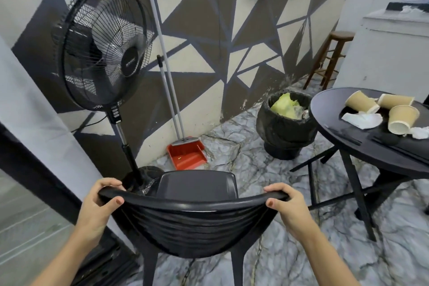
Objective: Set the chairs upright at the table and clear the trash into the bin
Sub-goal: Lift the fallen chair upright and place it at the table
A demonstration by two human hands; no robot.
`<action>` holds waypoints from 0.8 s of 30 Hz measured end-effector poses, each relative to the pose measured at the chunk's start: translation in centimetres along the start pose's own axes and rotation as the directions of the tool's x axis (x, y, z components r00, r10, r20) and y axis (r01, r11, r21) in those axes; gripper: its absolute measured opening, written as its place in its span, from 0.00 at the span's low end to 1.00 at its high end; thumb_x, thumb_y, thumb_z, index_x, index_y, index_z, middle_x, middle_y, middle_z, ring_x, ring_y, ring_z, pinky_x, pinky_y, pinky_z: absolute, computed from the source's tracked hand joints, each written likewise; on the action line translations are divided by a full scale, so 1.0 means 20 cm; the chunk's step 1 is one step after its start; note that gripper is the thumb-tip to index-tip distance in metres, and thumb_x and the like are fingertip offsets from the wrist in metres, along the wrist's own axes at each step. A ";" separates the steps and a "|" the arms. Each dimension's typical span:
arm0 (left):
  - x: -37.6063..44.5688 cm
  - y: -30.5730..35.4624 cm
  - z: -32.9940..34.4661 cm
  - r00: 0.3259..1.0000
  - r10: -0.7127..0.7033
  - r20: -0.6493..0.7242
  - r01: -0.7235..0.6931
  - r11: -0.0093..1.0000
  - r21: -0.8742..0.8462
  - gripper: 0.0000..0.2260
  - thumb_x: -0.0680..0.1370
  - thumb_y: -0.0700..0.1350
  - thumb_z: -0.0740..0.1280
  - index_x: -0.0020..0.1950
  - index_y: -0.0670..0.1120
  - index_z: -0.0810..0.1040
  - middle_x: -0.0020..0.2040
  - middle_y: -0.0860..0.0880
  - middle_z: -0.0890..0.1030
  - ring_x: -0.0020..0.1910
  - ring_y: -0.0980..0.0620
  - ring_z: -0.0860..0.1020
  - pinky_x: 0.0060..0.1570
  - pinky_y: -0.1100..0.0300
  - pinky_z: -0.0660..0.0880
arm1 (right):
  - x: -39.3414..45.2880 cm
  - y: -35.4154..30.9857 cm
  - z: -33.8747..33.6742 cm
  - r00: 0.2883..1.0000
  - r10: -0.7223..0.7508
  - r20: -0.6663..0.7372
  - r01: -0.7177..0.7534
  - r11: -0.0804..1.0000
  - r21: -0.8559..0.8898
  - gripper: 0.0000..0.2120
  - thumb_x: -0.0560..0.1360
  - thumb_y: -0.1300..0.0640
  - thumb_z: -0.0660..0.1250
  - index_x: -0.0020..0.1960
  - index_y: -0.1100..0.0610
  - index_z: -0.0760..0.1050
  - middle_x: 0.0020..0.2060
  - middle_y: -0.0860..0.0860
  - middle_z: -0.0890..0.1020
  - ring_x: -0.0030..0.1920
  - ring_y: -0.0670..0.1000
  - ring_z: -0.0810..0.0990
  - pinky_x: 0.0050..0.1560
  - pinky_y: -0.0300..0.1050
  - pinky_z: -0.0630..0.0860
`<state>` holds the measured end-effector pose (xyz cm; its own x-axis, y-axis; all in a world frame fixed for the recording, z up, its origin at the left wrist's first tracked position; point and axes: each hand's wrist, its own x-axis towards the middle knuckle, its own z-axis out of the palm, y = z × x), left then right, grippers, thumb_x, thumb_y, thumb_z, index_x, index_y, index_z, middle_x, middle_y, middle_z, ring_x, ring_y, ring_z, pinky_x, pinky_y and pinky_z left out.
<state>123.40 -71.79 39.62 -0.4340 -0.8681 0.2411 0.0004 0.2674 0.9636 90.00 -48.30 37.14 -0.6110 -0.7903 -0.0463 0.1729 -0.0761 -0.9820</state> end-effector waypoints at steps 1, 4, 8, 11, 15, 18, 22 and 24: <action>0.02 0.00 0.01 1.000 -0.001 0.000 0.001 1.000 -0.019 0.14 0.59 0.54 0.71 0.42 0.54 0.77 0.43 0.43 0.76 0.46 0.46 0.75 0.48 0.65 0.73 | 0.00 -0.02 0.00 1.000 -0.013 -0.017 0.014 1.000 0.012 0.30 0.37 0.41 0.82 0.34 0.55 0.82 0.29 0.49 0.82 0.32 0.46 0.79 0.34 0.36 0.76; 0.10 0.03 0.09 0.999 -0.001 0.033 0.003 0.998 -0.066 0.20 0.57 0.62 0.76 0.40 0.53 0.76 0.42 0.44 0.74 0.44 0.48 0.73 0.48 0.61 0.71 | -0.02 -0.09 -0.04 0.996 -0.059 -0.069 0.062 0.997 0.044 0.29 0.38 0.42 0.82 0.33 0.56 0.82 0.27 0.51 0.81 0.31 0.46 0.79 0.32 0.36 0.76; 0.21 0.06 0.28 0.998 -0.001 0.056 0.007 0.994 -0.108 0.23 0.55 0.65 0.76 0.39 0.52 0.76 0.41 0.47 0.74 0.42 0.49 0.72 0.45 0.59 0.69 | -0.07 -0.20 -0.16 0.985 -0.084 -0.152 0.093 0.994 0.051 0.24 0.42 0.45 0.83 0.33 0.55 0.81 0.29 0.51 0.80 0.30 0.47 0.79 0.31 0.37 0.76; 0.29 0.07 0.46 0.997 0.023 0.073 -0.011 0.987 -0.160 0.17 0.60 0.60 0.75 0.39 0.51 0.76 0.39 0.51 0.76 0.42 0.50 0.71 0.44 0.59 0.66 | -0.10 -0.27 -0.29 0.962 -0.107 -0.250 0.111 0.994 0.002 0.30 0.39 0.39 0.81 0.34 0.55 0.81 0.30 0.50 0.82 0.33 0.48 0.80 0.34 0.39 0.78; 0.40 0.12 0.80 0.990 0.029 0.138 0.004 0.973 -0.230 0.11 0.74 0.35 0.65 0.36 0.49 0.75 0.34 0.58 0.78 0.35 0.59 0.74 0.37 0.69 0.72 | -0.13 -0.36 -0.49 0.932 -0.104 -0.346 0.107 0.994 -0.011 0.27 0.41 0.42 0.82 0.34 0.56 0.81 0.29 0.50 0.81 0.32 0.48 0.80 0.33 0.39 0.77; 0.50 0.14 1.05 0.978 0.031 0.205 0.023 0.967 -0.253 0.12 0.74 0.33 0.64 0.36 0.49 0.75 0.31 0.59 0.79 0.32 0.62 0.74 0.33 0.74 0.73 | -0.14 -0.41 -0.63 0.890 -0.124 -0.440 0.115 0.992 -0.048 0.33 0.37 0.38 0.81 0.35 0.57 0.81 0.29 0.50 0.81 0.34 0.50 0.80 0.36 0.41 0.79; 0.61 0.16 1.34 0.954 0.067 0.292 0.017 0.962 -0.274 0.06 0.69 0.40 0.70 0.35 0.51 0.77 0.31 0.59 0.78 0.32 0.63 0.74 0.32 0.74 0.72 | -0.16 -0.44 -0.84 0.829 -0.134 -0.543 0.109 0.991 -0.079 0.35 0.36 0.36 0.80 0.35 0.56 0.81 0.30 0.50 0.82 0.38 0.55 0.80 0.47 0.51 0.77; 0.63 0.18 1.48 0.938 0.061 0.342 0.049 0.952 -0.302 0.07 0.60 0.51 0.74 0.34 0.52 0.78 0.31 0.59 0.78 0.31 0.63 0.74 0.32 0.73 0.72 | -0.16 -0.45 -0.94 0.802 -0.151 -0.577 0.122 0.989 -0.088 0.36 0.35 0.35 0.79 0.36 0.55 0.82 0.31 0.53 0.82 0.39 0.56 0.79 0.47 0.50 0.77</action>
<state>91.15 -69.42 42.70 -0.7153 -0.6545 0.2449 0.2514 0.0860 0.9641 75.97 -33.67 42.75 -0.9624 -0.2717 0.0052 0.0281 -0.1185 -0.9926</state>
